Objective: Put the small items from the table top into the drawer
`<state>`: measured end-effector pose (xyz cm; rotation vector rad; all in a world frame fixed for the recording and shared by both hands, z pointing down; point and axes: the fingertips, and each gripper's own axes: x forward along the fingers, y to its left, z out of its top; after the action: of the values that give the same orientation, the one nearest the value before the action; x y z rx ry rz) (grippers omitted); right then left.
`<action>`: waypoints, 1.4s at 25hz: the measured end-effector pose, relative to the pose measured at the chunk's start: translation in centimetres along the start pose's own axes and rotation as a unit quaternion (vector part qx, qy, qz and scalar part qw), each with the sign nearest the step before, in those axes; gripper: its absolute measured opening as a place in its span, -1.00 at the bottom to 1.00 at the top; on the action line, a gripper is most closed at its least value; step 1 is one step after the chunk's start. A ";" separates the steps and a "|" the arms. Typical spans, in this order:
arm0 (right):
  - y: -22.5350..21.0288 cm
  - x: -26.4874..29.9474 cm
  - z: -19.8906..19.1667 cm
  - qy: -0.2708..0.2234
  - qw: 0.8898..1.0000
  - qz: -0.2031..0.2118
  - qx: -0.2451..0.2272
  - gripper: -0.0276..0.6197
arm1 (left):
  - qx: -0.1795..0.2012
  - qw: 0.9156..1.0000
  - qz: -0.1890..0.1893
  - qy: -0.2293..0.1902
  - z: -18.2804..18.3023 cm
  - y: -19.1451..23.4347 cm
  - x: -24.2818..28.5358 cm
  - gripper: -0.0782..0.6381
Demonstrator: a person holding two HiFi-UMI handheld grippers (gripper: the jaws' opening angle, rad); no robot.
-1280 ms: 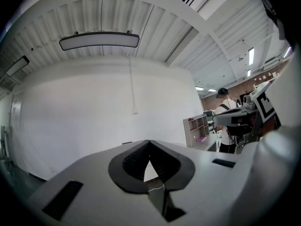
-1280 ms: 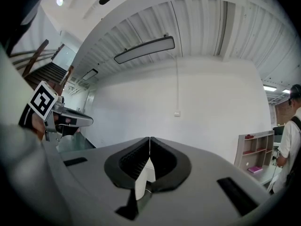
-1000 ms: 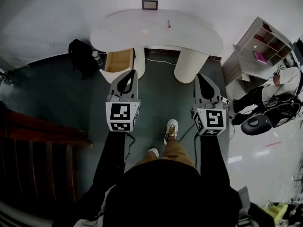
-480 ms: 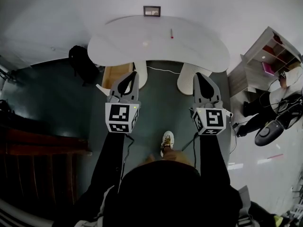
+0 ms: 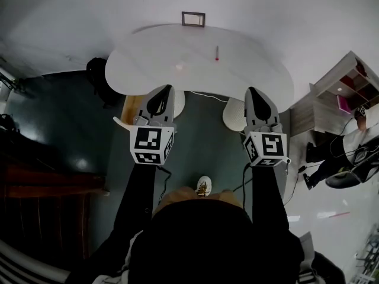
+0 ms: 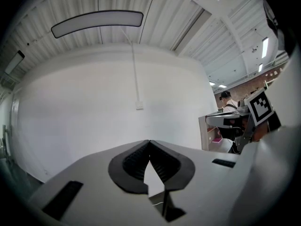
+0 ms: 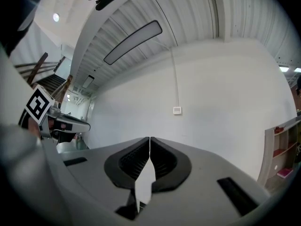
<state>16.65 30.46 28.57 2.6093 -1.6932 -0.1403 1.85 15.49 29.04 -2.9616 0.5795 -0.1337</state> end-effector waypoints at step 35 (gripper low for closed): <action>-8.1 30.9 -3.9 0.017 0.999 -0.024 0.019 -0.83 | 0.039 0.996 -0.076 0.019 -2.2 13.2 30.3 -0.74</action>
<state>36.88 5.44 29.99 2.6645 -1.6393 -0.0669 24.73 -8.39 31.32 -2.9310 0.3443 -0.2221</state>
